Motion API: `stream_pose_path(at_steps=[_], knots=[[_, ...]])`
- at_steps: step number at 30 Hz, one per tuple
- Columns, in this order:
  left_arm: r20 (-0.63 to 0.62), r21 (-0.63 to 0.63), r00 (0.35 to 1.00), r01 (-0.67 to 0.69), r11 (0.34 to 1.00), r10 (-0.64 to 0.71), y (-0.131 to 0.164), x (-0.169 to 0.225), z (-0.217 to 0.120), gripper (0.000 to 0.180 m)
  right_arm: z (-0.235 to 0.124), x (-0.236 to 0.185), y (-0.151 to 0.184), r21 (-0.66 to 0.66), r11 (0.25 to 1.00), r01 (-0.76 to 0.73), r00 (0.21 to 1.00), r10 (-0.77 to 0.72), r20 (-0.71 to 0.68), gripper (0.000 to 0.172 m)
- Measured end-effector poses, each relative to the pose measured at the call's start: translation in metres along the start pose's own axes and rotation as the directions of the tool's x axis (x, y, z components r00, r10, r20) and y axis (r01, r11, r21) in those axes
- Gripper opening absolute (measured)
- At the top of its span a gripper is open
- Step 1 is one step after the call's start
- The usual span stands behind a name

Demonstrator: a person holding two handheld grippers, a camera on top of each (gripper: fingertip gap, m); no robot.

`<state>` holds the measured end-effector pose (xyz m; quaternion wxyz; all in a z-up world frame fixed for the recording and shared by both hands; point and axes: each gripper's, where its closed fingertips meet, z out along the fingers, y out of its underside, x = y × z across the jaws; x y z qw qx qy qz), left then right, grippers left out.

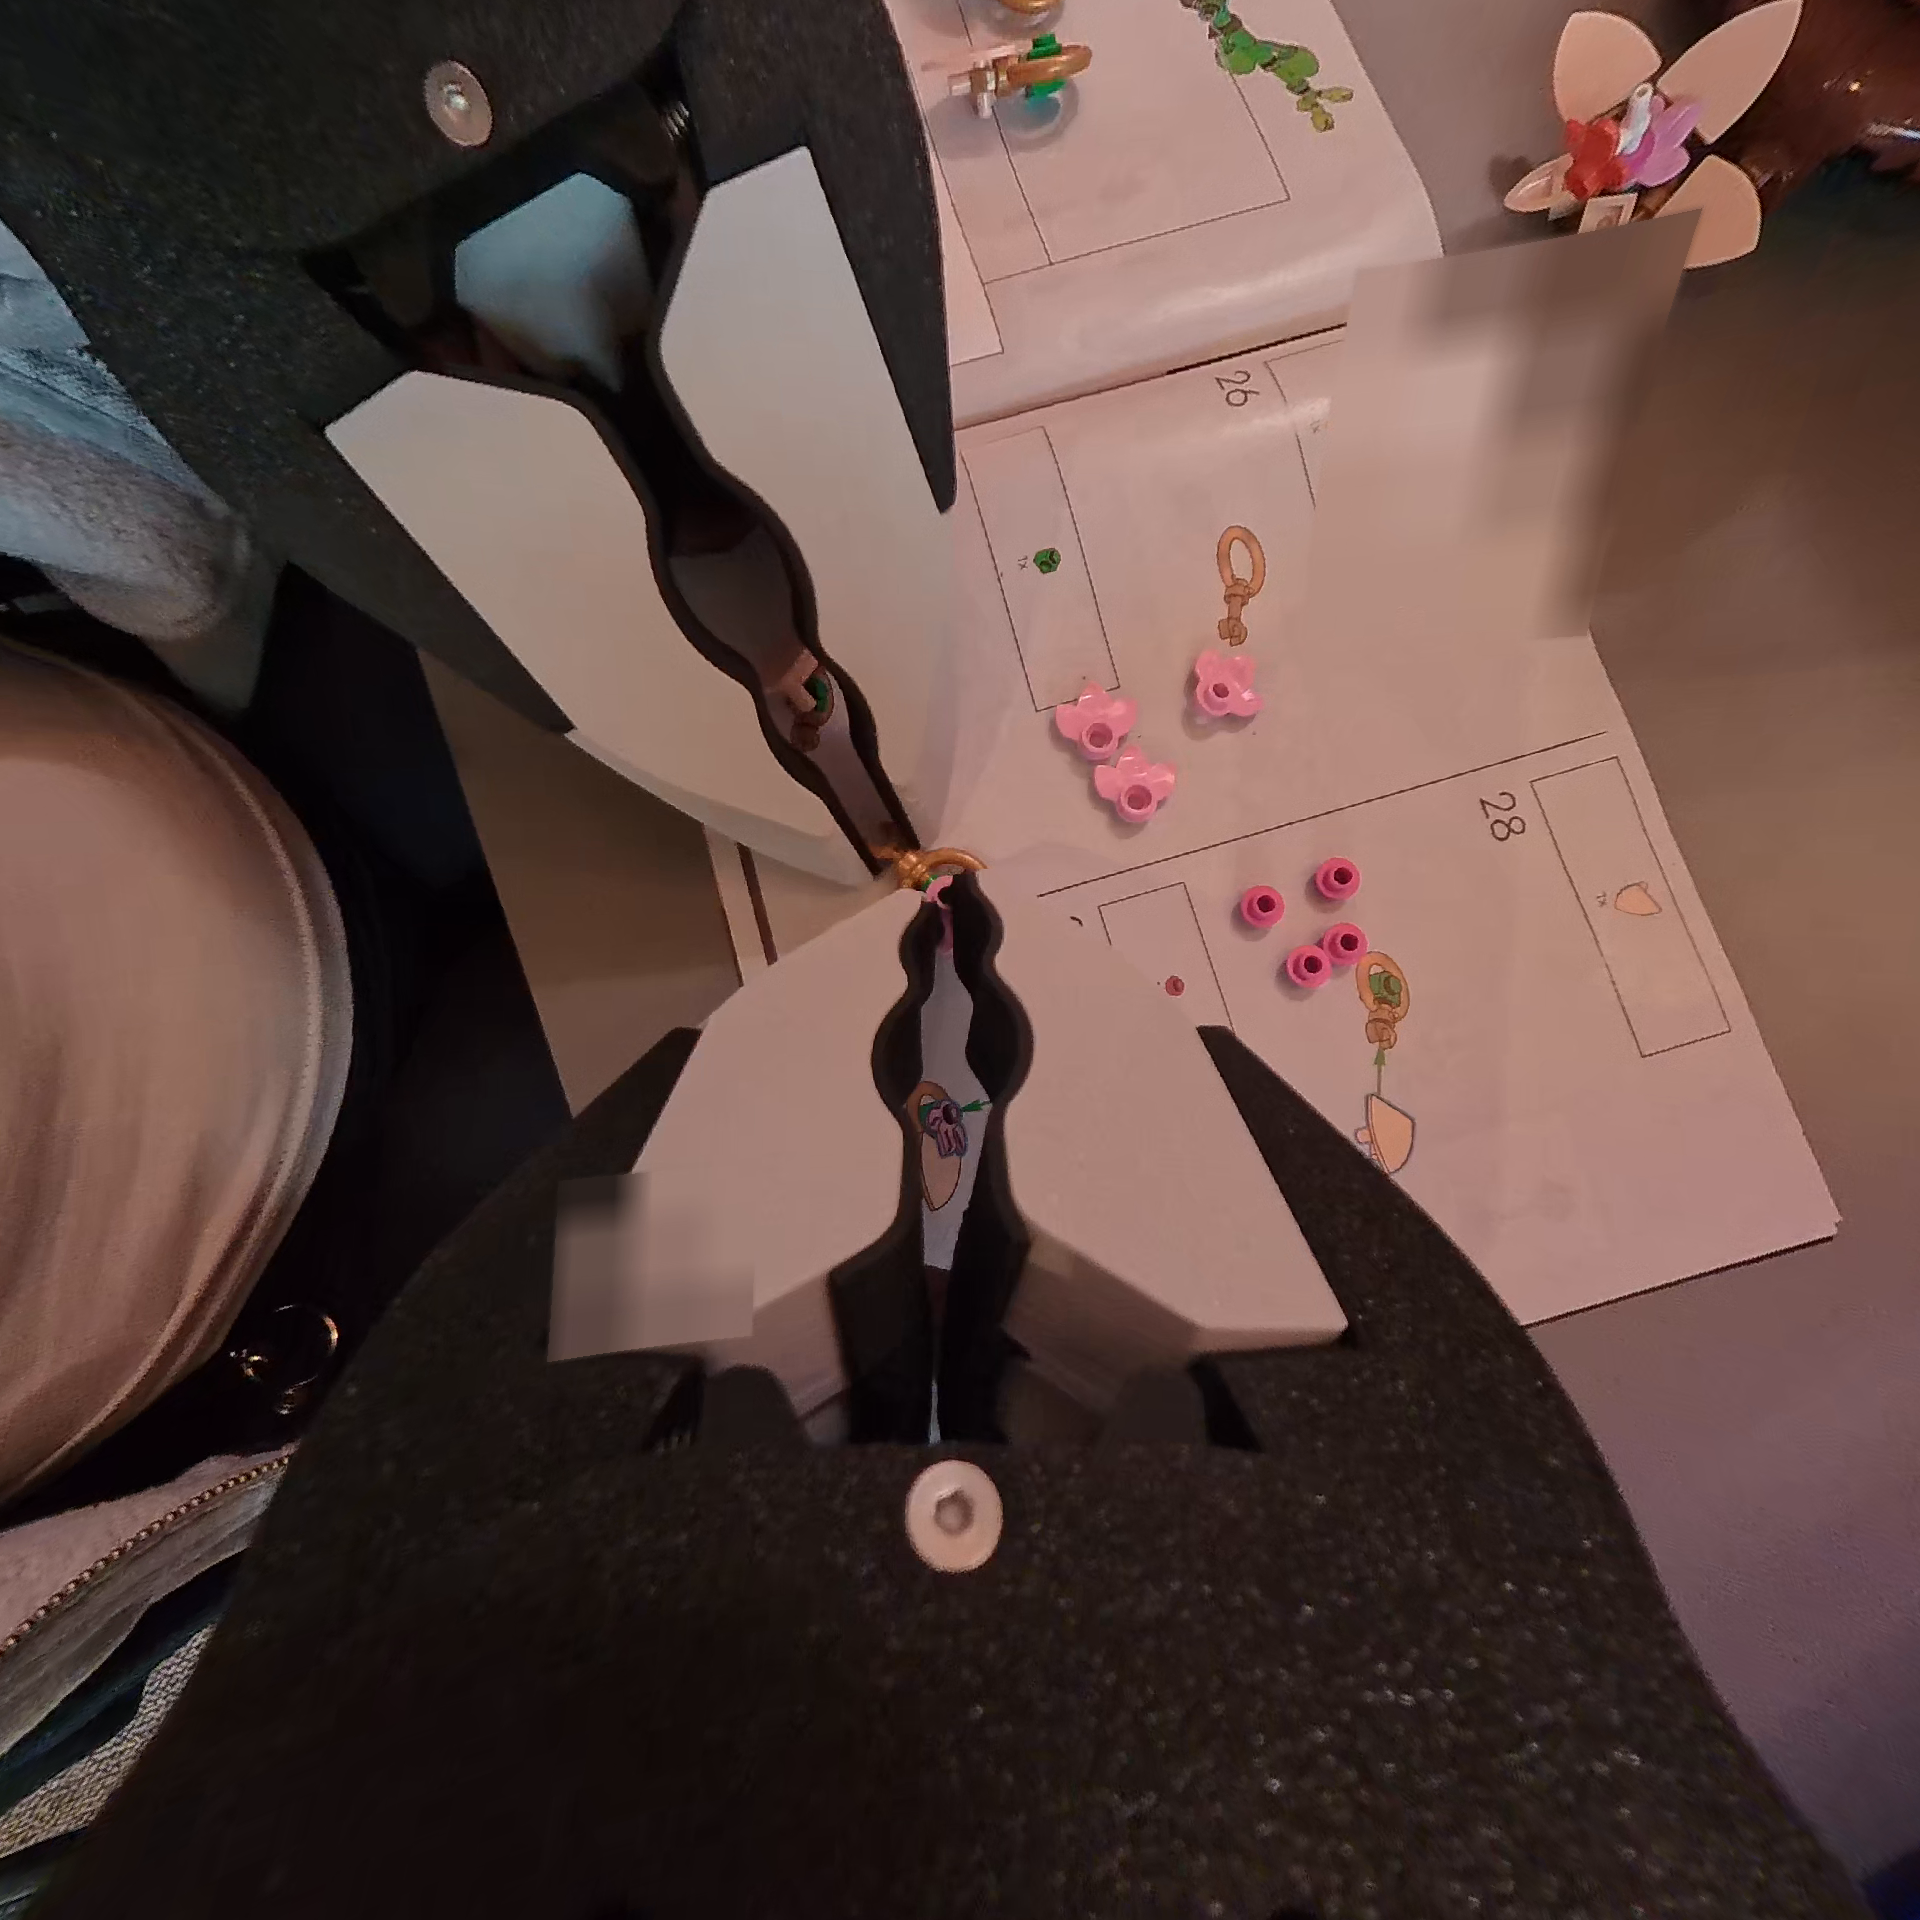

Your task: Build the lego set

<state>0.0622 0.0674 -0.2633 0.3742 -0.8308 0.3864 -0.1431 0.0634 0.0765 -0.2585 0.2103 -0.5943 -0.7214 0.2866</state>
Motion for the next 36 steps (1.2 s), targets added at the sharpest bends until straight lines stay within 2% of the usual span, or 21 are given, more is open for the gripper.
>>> stream_pose_path(at_steps=[25, 36], knots=[[-0.035, 0.010, 0.999, -0.023, 1.000, 0.024, -0.0019, -0.0004, 0.0016, 0.007, 0.0001, 0.0002, 0.0002, -0.010, 1.000, -0.022, 0.999, 0.023, 0.039, 0.002], [0.022, 0.007, 1.000, -0.004, 1.000, 0.003, -0.0027, -0.0014, 0.0024, 0.006, 0.0003, 0.0001, -0.0002, -0.006, 0.999, -0.053, 0.998, 0.053, 0.025, 0.003]])
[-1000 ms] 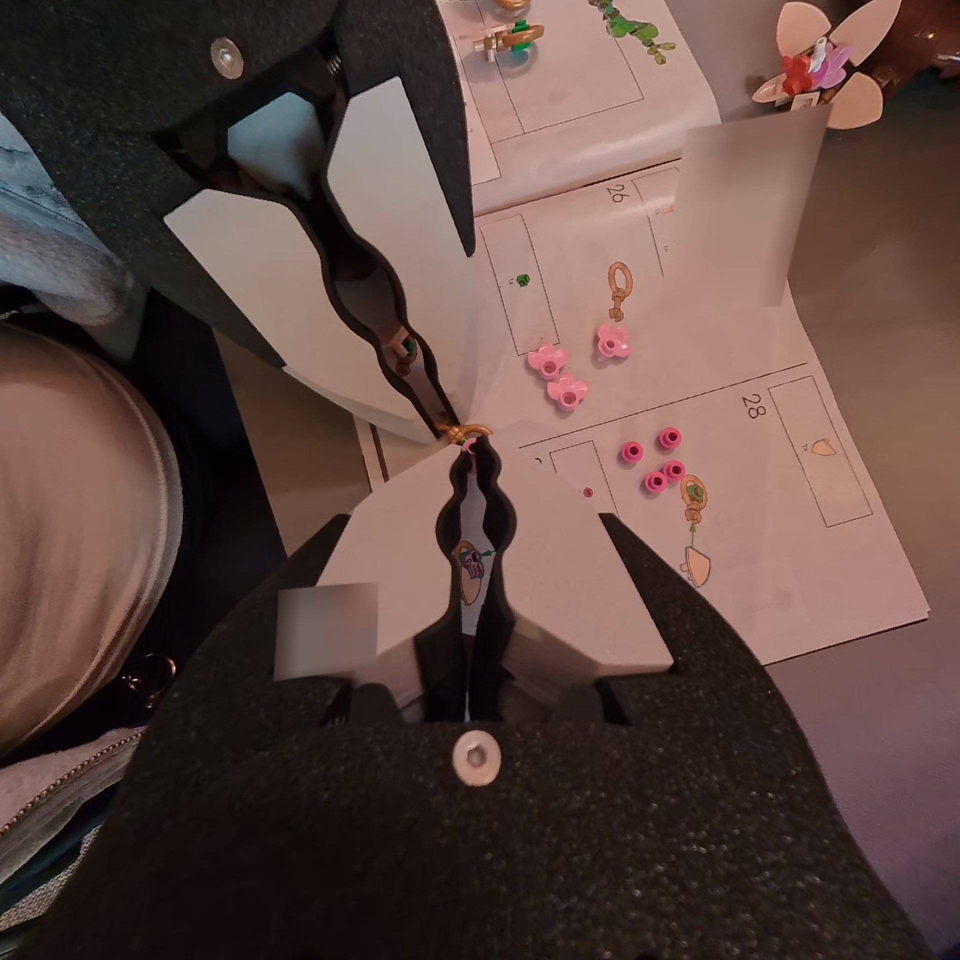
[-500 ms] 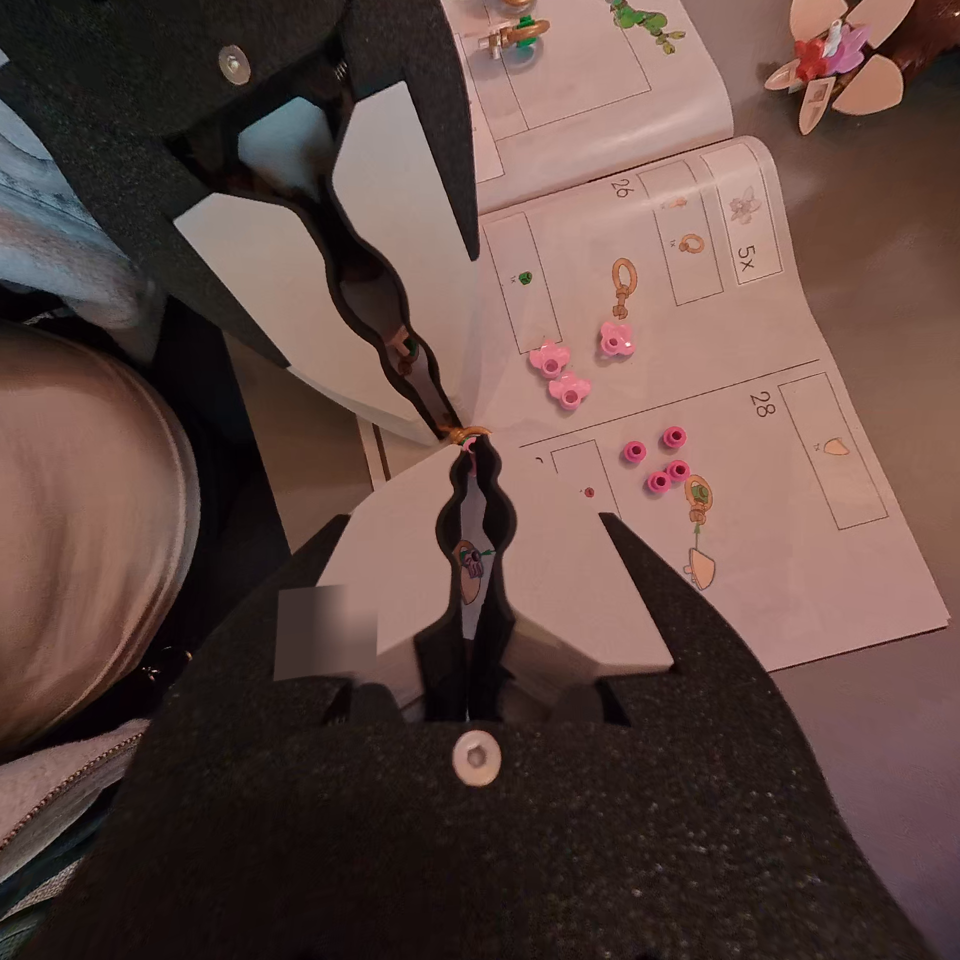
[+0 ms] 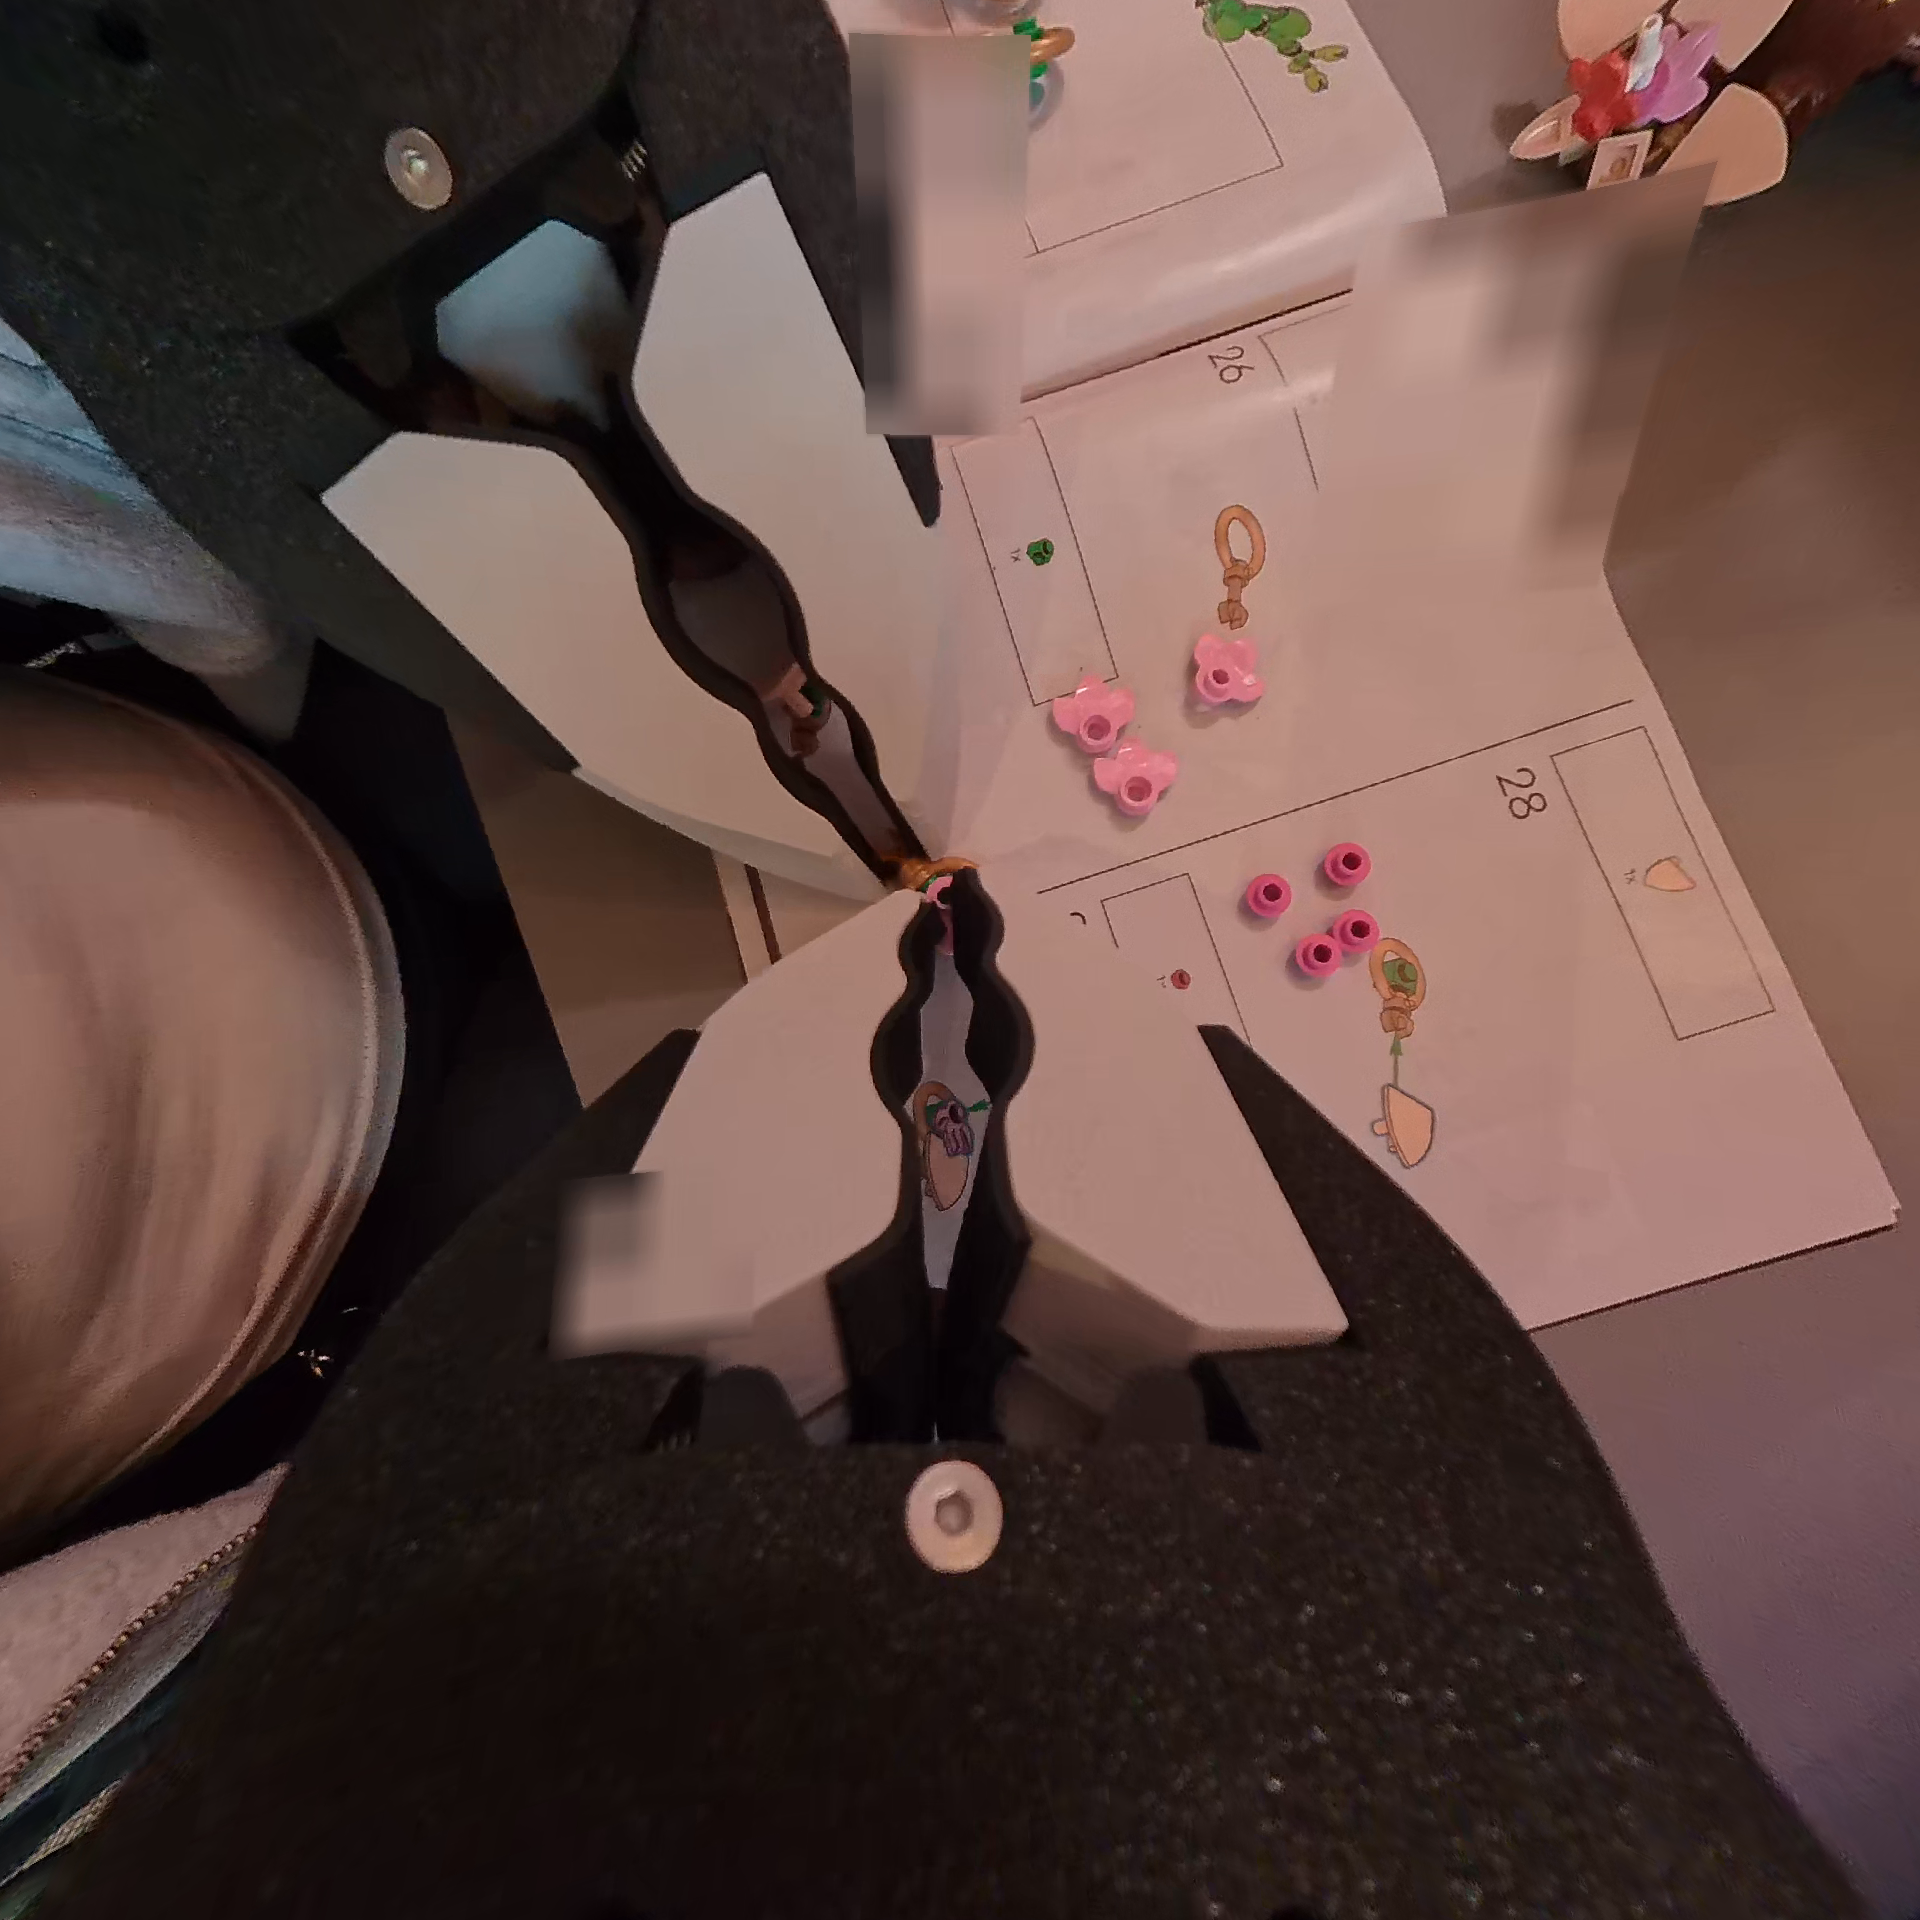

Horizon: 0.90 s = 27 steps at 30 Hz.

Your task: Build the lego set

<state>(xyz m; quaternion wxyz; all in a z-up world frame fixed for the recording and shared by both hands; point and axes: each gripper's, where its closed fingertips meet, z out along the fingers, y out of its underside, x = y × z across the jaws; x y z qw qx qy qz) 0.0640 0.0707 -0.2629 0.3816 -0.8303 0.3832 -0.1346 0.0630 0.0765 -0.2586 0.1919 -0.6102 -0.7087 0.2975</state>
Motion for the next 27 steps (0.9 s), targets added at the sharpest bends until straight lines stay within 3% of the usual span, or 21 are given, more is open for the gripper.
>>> stream_pose_path(at_steps=[4, 7, 13, 19, 27], knots=[[0.019, 0.001, 1.000, 0.005, 1.000, -0.005, -0.002, 0.001, 0.003, 0.007, 0.004, -0.006, 0.001, -0.005, 1.000, -0.010, 0.999, 0.010, 0.032, 0.000], [0.037, 0.005, 0.999, -0.007, 1.000, 0.007, -0.002, 0.001, 0.002, 0.007, 0.003, -0.005, 0.000, -0.022, 0.999, 0.040, 0.999, -0.041, -0.020, 0.000], [0.007, 0.006, 1.000, 0.012, 1.000, -0.012, -0.002, 0.001, 0.003, 0.007, -0.032, -0.010, -0.023, 0.217, 0.976, -0.032, 0.997, 0.015, 0.080, 0.019], [0.012, 0.007, 1.000, 0.000, 1.000, 0.000, -0.003, 0.002, 0.003, 0.007, -0.020, -0.001, 0.008, 0.075, 0.993, 0.089, 0.996, -0.088, -0.012, 0.012], [-0.019, 0.002, 0.999, 0.028, 1.000, -0.028, -0.002, 0.002, 0.003, 0.007, -0.012, 0.005, 0.008, 0.035, 0.979, 0.203, 0.978, -0.201, -0.057, 0.005]])
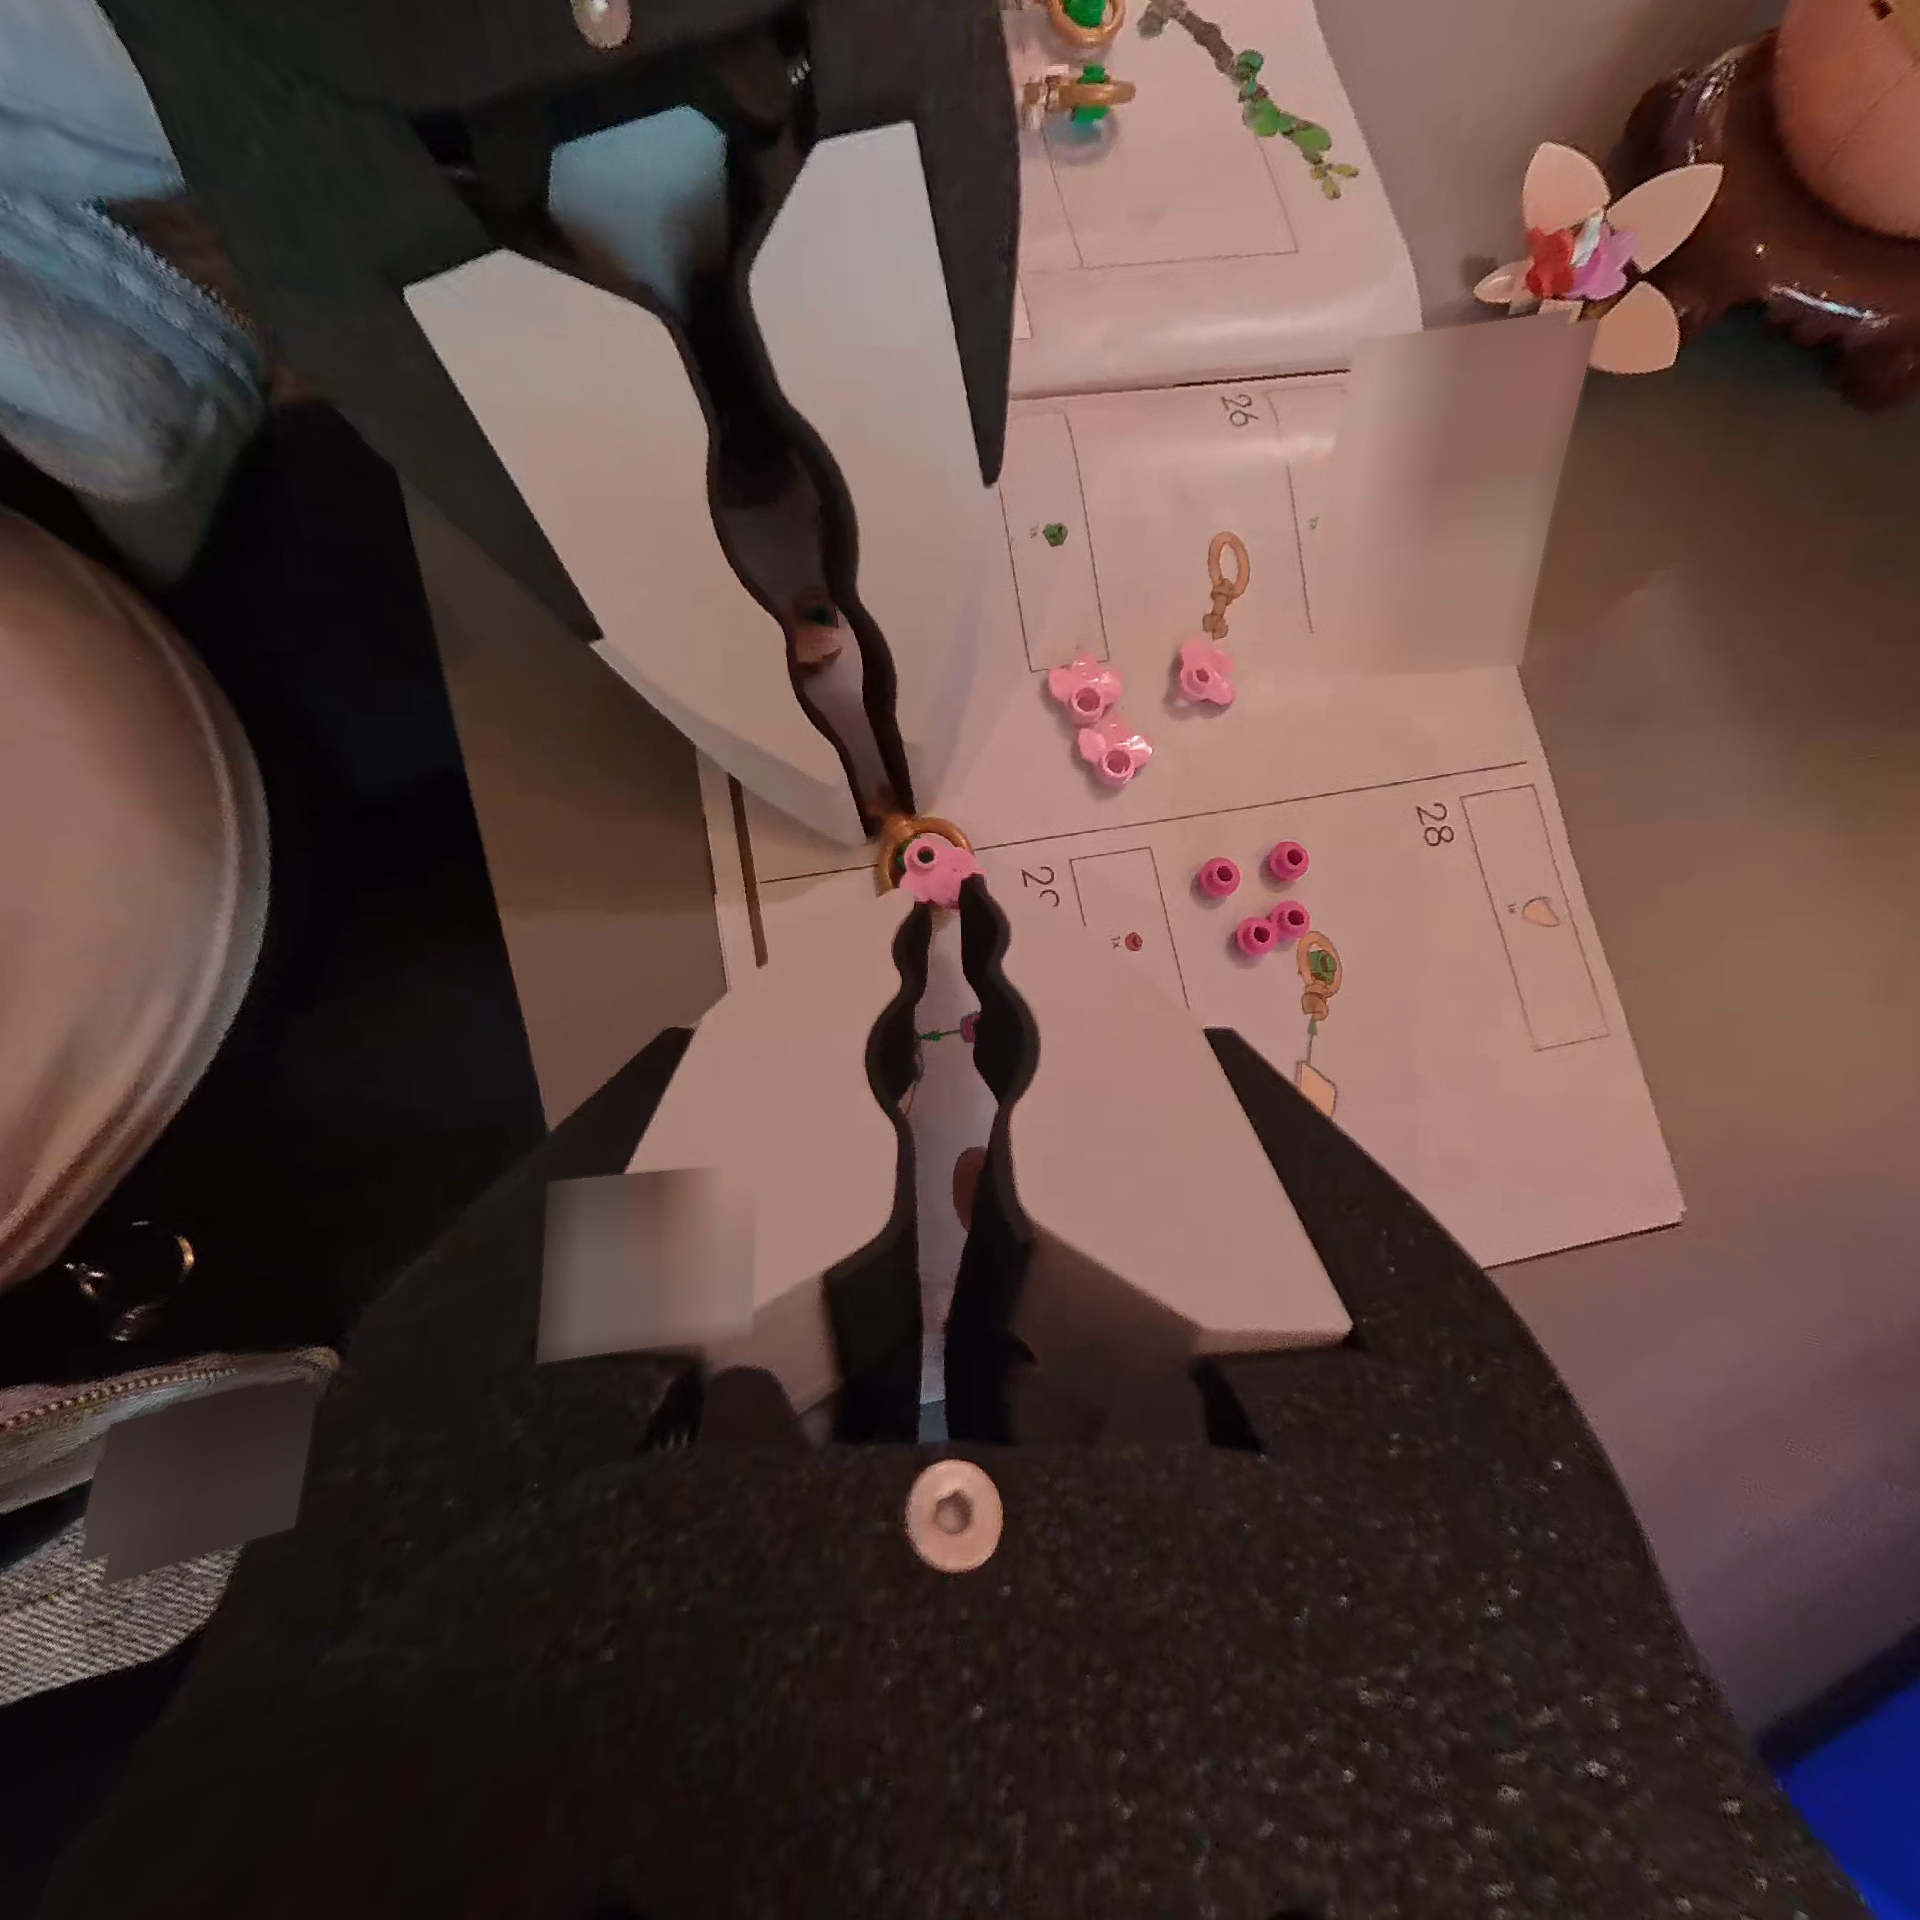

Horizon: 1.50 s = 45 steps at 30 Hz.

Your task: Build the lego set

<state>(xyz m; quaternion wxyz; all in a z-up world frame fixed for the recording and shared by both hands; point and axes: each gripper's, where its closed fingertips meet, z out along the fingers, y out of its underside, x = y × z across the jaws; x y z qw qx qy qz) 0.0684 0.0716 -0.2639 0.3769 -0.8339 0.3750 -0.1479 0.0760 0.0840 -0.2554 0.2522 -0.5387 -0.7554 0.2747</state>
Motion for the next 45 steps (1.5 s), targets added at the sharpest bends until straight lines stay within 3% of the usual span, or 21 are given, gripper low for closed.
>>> stream_pose_path(at_steps=[7, 18, 22, 24, 26, 28, 31, 34, 39, 45], knots=[[-0.045, -0.013, 0.999, 0.012, 1.000, -0.012, 0.000, 0.002, 0.001, 0.007, 0.004, -0.002, -0.005, -0.029, 0.997, 0.072, 0.996, -0.070, 0.057, 0.003], [-0.081, -0.031, 0.996, 0.027, 0.999, -0.030, -0.001, 0.002, 0.001, 0.007, 0.010, -0.010, -0.006, -0.069, 0.997, 0.036, 0.988, -0.025, 0.155, 0.000], [-0.094, -0.032, 0.995, 0.035, 0.999, -0.038, 0.000, 0.002, 0.000, 0.007, -0.004, -0.011, -0.018, 0.018, 0.999, 0.027, 0.984, -0.030, 0.174, 0.009], [-0.089, -0.028, 0.996, 0.022, 0.999, -0.024, 0.000, 0.002, 0.000, 0.007, -0.007, 0.002, -0.009, -0.021, 1.000, 0.005, 0.992, -0.002, 0.125, 0.012], [-0.053, 0.000, 0.998, -0.020, 1.000, 0.020, -0.002, 0.000, -0.001, 0.007, -0.005, 0.005, -0.004, -0.021, 0.992, -0.126, 0.982, 0.127, 0.139, 0.037], [0.000, 0.074, 0.996, -0.089, 0.993, 0.090, -0.009, -0.001, -0.007, 0.007, -0.008, 0.002, -0.005, 0.018, 0.954, -0.300, 0.931, 0.289, 0.221, 0.050], [0.124, 0.193, 0.973, -0.217, 0.957, 0.196, -0.024, -0.006, -0.022, 0.007, -0.022, 0.006, -0.021, 0.168, 0.828, -0.535, 0.818, 0.459, 0.346, 0.038], [0.244, 0.282, 0.924, -0.357, 0.890, 0.294, -0.040, -0.005, -0.038, 0.007, -0.032, 0.000, -0.038, 0.230, 0.713, -0.662, 0.713, 0.506, 0.485, 0.037], [0.359, 0.258, 0.848, -0.491, 0.832, 0.390, -0.046, -0.002, -0.048, 0.007, -0.036, -0.012, -0.052, 0.272, 0.689, -0.672, 0.701, 0.472, 0.535, 0.021], [0.369, 0.230, 0.828, -0.521, 0.822, 0.421, -0.046, 0.003, -0.048, 0.007, -0.033, -0.014, -0.051, 0.280, 0.711, -0.645, 0.729, 0.463, 0.504, 0.011]])
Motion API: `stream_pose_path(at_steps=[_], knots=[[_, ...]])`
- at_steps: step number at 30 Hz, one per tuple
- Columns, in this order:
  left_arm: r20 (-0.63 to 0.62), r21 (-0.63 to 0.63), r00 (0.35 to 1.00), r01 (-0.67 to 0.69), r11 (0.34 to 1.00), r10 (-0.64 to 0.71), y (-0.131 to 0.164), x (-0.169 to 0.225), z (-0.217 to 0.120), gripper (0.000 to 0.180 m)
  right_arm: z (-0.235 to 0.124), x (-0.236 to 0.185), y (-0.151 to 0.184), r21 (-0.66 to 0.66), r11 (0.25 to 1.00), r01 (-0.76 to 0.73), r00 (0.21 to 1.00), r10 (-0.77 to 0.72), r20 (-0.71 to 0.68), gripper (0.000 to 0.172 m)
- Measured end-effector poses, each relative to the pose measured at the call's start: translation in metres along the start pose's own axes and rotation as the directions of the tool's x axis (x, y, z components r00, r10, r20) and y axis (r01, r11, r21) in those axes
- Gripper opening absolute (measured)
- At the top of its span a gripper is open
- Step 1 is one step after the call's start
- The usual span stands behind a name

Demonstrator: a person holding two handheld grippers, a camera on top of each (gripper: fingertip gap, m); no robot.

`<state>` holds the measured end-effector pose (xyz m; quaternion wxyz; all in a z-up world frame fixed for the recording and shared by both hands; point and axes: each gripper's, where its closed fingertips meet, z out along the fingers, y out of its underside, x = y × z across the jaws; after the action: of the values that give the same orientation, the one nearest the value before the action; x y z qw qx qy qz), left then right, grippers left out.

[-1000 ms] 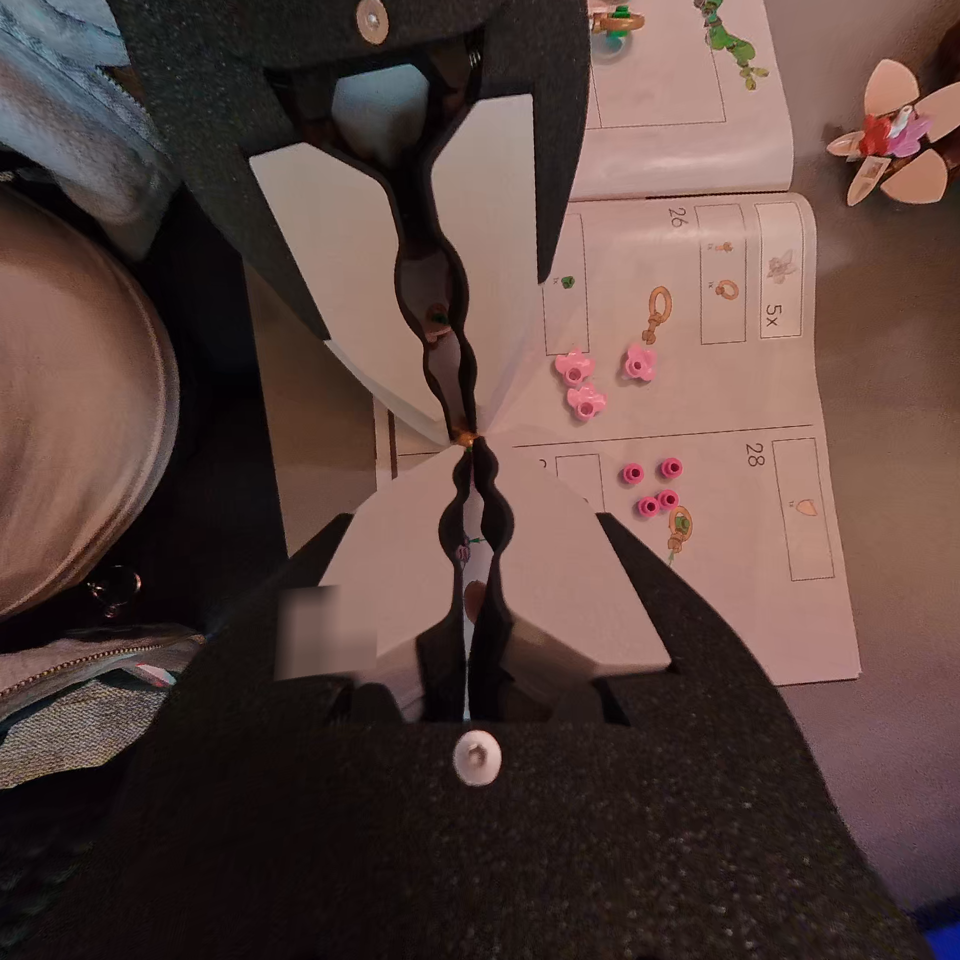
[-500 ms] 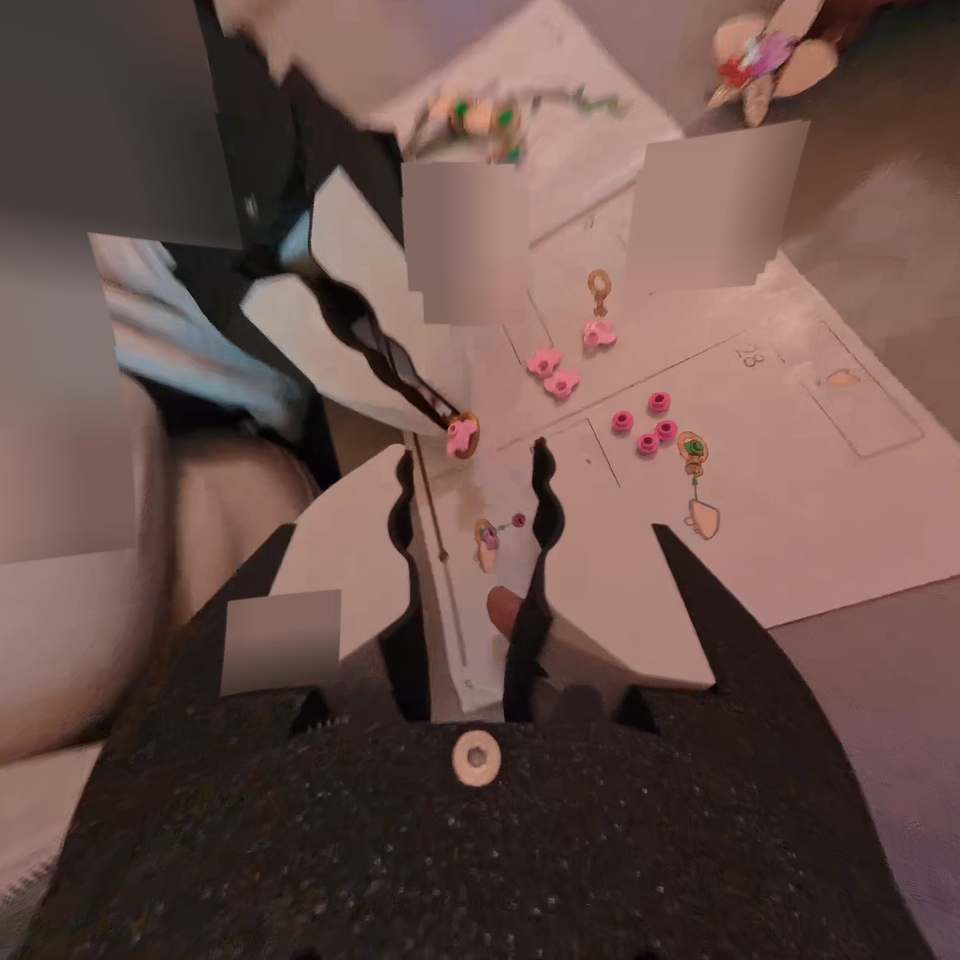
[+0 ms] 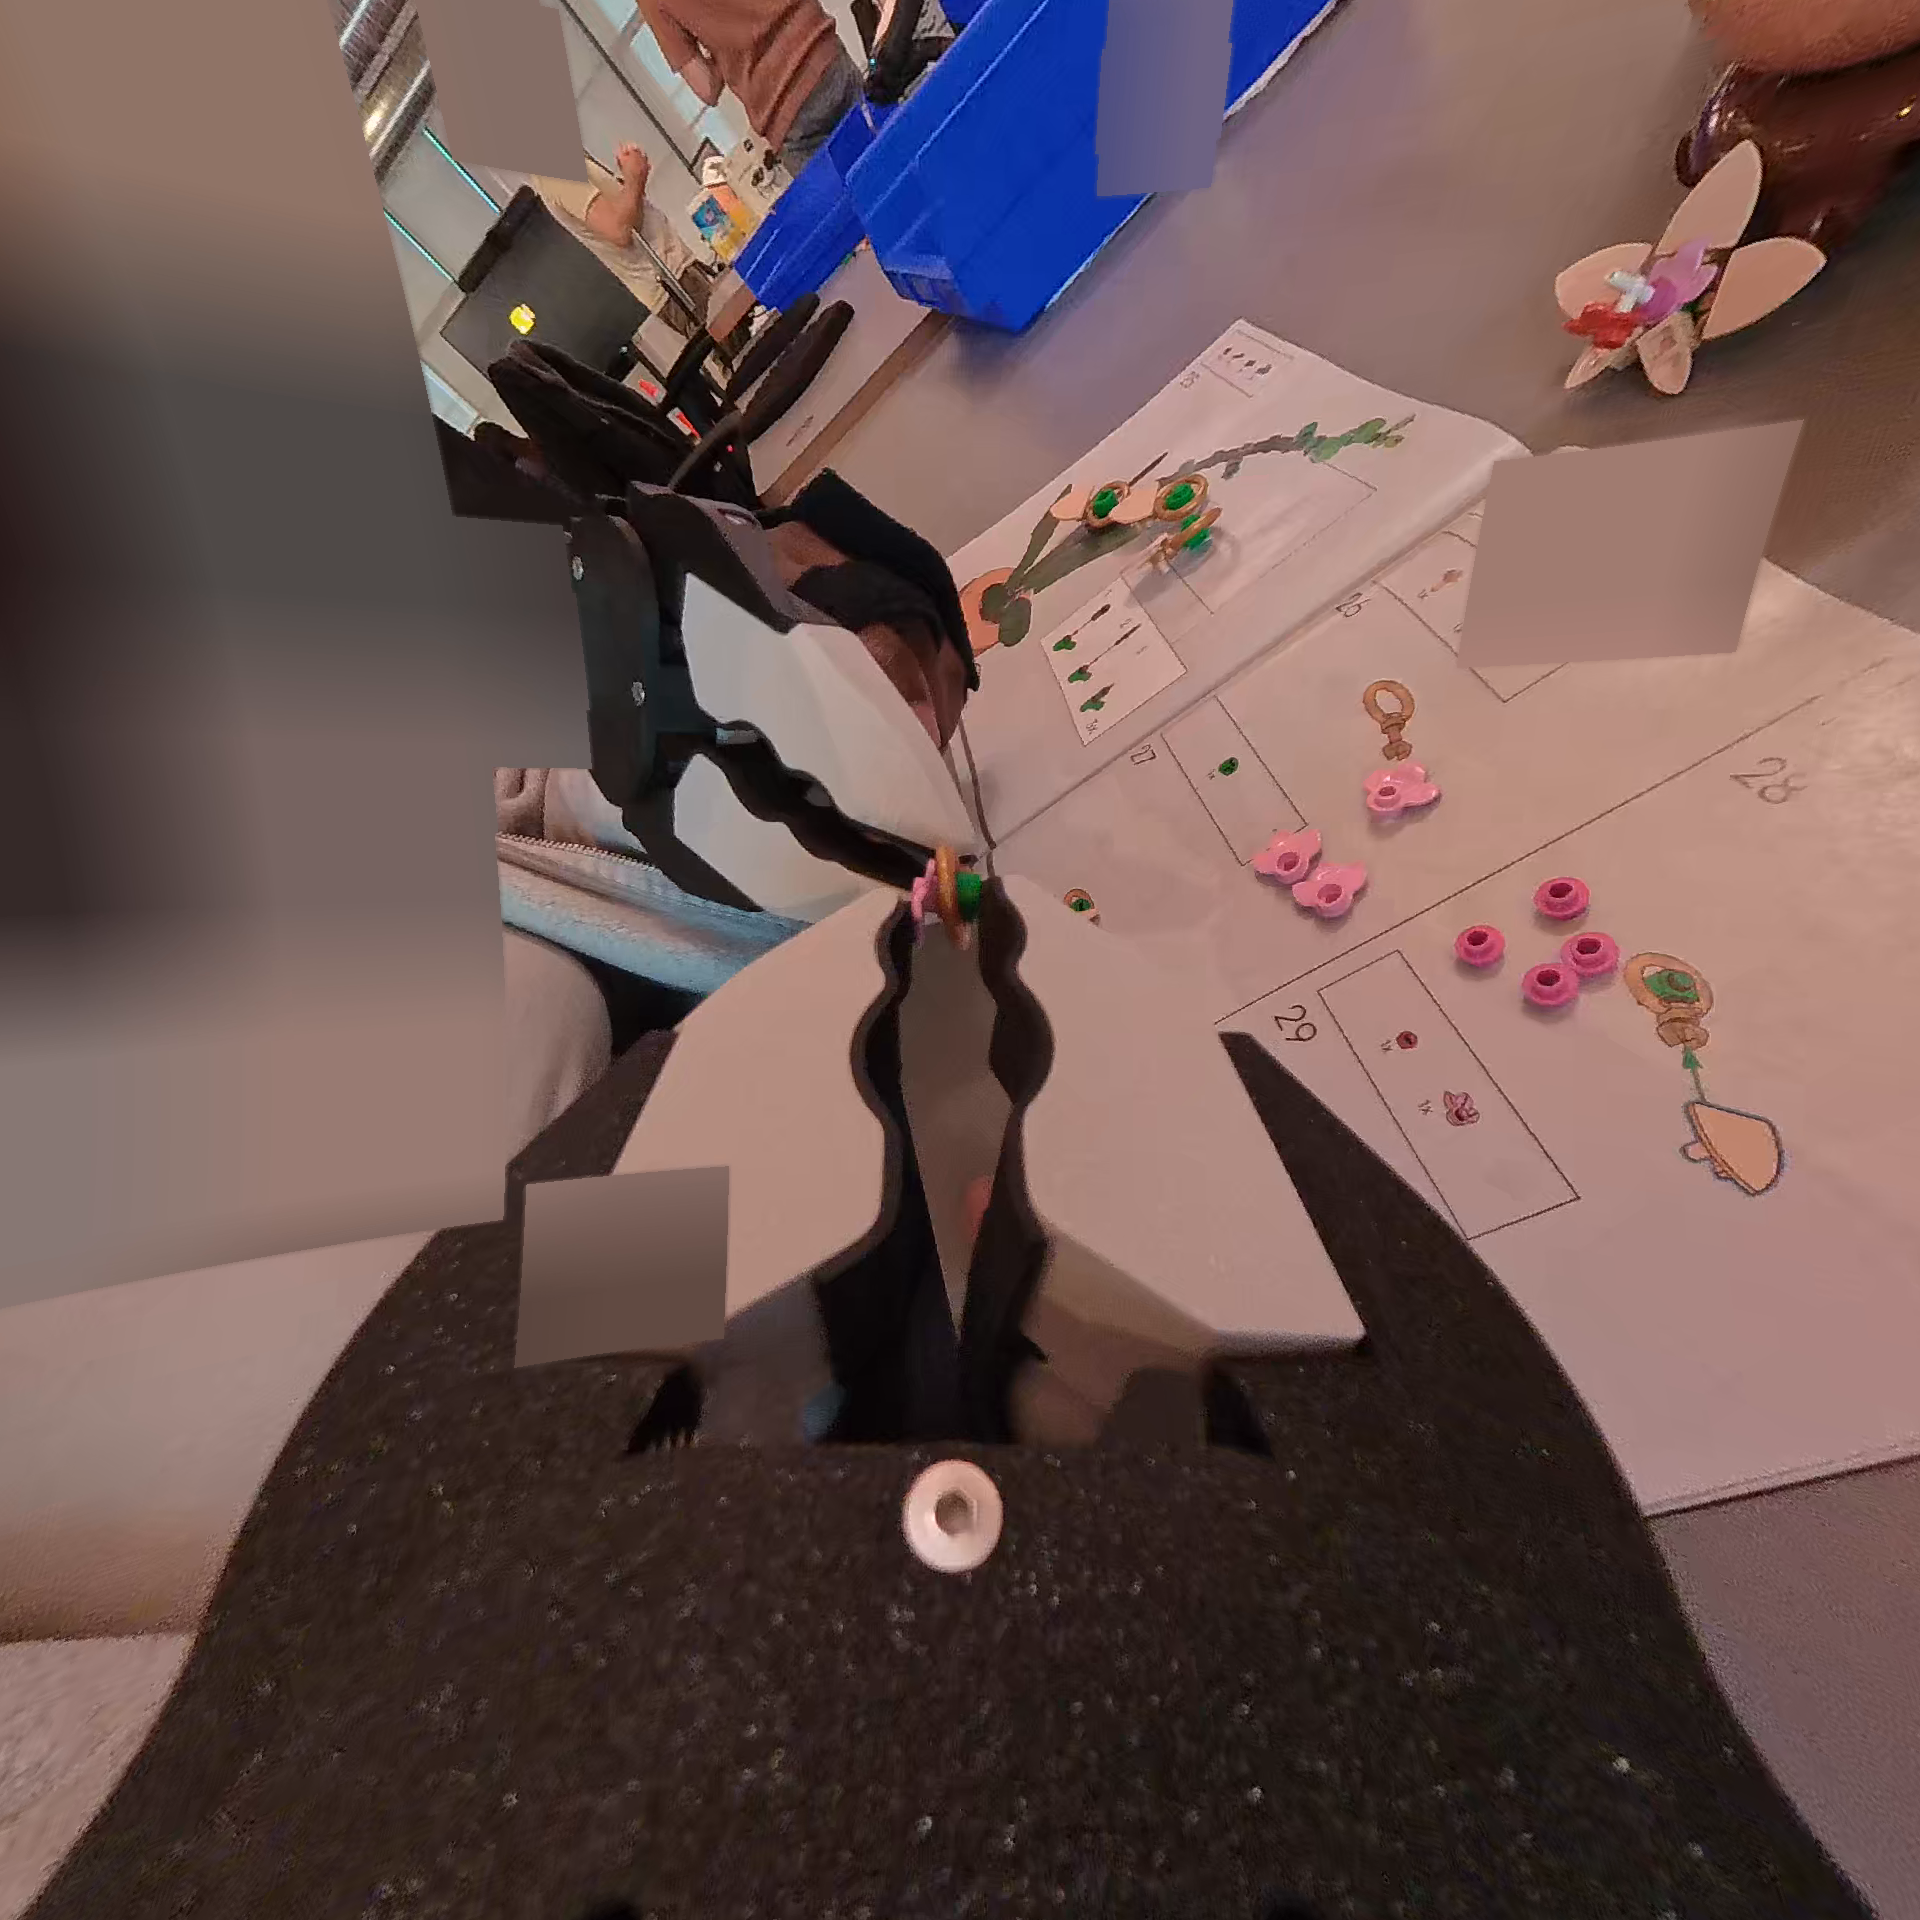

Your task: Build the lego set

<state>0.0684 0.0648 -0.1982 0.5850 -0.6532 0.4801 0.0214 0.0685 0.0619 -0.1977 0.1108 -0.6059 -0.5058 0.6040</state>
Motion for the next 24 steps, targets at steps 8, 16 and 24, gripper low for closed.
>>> stream_pose_path(at_steps=[8, 16, 24], knots=[[-0.030, 0.046, 0.988, 0.150, 0.988, -0.149, -0.006, -0.001, -0.006, 0.014, 0.000, -0.007, 0.001, 0.036, 0.999, 0.014, 0.998, -0.016, 0.059, 0.010], [-0.370, 0.071, 0.665, 0.716, 0.694, -0.648, -0.020, 0.007, -0.021, 0.012, 0.004, -0.031, -0.004, 0.112, 0.978, 0.176, 0.974, -0.189, 0.122, 0.010], [-0.407, 0.140, 0.665, 0.723, 0.676, -0.627, -0.026, 0.009, -0.029, 0.004, 0.009, -0.039, -0.004, 0.095, 0.961, 0.260, 0.957, -0.269, 0.107, 0.010]])
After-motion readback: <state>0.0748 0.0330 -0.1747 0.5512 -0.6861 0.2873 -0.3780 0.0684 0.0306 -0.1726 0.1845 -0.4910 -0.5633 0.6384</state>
